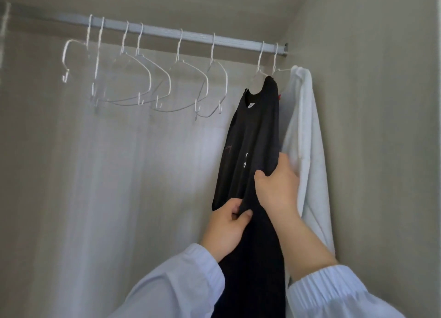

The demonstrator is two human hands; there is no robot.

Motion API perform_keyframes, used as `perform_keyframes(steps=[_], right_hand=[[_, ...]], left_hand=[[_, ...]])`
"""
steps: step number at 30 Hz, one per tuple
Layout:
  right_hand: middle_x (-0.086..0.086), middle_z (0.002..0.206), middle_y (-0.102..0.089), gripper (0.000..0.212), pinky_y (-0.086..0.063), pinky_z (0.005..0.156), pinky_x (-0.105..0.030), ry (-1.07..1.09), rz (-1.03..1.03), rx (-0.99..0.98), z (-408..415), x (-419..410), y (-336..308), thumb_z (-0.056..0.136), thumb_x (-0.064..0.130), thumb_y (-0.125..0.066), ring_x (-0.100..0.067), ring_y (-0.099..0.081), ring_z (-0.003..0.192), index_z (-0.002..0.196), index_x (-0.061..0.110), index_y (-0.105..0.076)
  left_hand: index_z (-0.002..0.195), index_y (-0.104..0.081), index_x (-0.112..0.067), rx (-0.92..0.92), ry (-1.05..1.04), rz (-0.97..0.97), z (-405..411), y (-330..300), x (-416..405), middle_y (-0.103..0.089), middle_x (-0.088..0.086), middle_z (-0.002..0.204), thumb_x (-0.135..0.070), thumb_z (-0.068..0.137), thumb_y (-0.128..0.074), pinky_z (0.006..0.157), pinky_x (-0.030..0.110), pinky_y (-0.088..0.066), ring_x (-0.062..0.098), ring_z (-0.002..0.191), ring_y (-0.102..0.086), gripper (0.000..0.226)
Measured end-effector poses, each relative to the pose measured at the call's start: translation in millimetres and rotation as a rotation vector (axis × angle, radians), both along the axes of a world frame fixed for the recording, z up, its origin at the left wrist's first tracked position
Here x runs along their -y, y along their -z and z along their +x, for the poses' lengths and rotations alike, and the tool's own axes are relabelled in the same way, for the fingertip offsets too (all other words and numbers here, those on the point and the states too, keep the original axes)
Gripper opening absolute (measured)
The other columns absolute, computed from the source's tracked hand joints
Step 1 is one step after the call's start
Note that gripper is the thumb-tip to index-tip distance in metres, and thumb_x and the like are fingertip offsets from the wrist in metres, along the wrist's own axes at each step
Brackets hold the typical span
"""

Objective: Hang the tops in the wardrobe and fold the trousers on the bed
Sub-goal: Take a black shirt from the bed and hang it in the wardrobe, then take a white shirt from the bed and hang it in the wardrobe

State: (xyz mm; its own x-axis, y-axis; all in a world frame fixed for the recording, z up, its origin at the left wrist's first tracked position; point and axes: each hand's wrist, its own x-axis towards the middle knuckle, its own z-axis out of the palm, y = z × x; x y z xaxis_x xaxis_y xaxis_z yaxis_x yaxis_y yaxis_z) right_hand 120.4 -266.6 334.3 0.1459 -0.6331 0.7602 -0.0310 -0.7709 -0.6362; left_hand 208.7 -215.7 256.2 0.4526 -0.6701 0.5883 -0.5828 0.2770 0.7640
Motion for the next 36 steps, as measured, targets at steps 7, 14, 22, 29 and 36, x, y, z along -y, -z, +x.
perform_keyframes(steps=[7,14,22,29,36], right_hand=[[-0.017,0.119,-0.050,0.053,-0.035,0.090,-0.037,0.178,-0.339,0.122,7.5,-63.2,135.6,0.073,0.010,-0.063,-0.030,-0.041,0.107,0.124,0.008,-0.050],[-0.007,0.091,-0.061,0.027,-0.036,0.076,-0.027,-0.695,-0.294,0.043,-17.4,-205.5,229.9,0.076,0.017,-0.049,-0.021,-0.044,0.089,0.098,0.007,-0.061],[0.001,0.083,-0.064,0.016,-0.046,0.065,-0.030,-1.390,-0.405,-0.232,-148.6,-398.8,302.0,0.082,0.009,-0.056,-0.021,-0.053,0.078,0.095,0.013,-0.064],[-0.007,0.111,-0.060,0.052,-0.045,0.084,-0.040,-1.897,-0.762,-0.444,-360.3,-546.7,351.3,0.079,0.018,-0.065,-0.030,-0.049,0.101,0.129,0.013,-0.051],[-0.010,0.121,-0.057,0.053,-0.040,0.092,-0.040,-2.237,-1.054,-0.564,-582.5,-621.5,427.2,0.077,0.019,-0.063,-0.033,-0.046,0.111,0.129,0.012,-0.051]], left_hand=[[0.101,-0.064,-0.030,0.196,-0.462,0.173,-14.8,74.3,-109.9,-0.065,-0.017,0.088,-0.028,0.086,-0.057,0.080,0.020,-0.050,0.000,0.082,-0.062,0.017],[0.096,-0.063,-0.029,0.423,-1.206,0.475,-93.0,131.5,-269.7,-0.066,-0.007,0.090,-0.037,0.084,-0.047,0.067,0.033,-0.051,0.017,0.082,-0.065,0.021],[0.111,-0.064,-0.024,0.103,-1.839,0.821,-319.4,214.5,-464.3,-0.063,-0.006,0.105,-0.030,0.091,-0.052,0.076,0.036,-0.051,0.017,0.100,-0.055,0.024],[0.112,-0.060,-0.031,-0.518,-2.331,0.840,-599.4,287.1,-544.4,-0.059,-0.010,0.111,-0.035,0.090,-0.052,0.084,0.035,-0.048,0.015,0.106,-0.056,0.023],[0.122,-0.053,-0.031,-1.151,-2.523,0.869,-851.2,359.6,-539.5,-0.052,-0.007,0.125,-0.035,0.093,-0.047,0.091,0.030,-0.042,0.018,0.117,-0.049,0.030]])
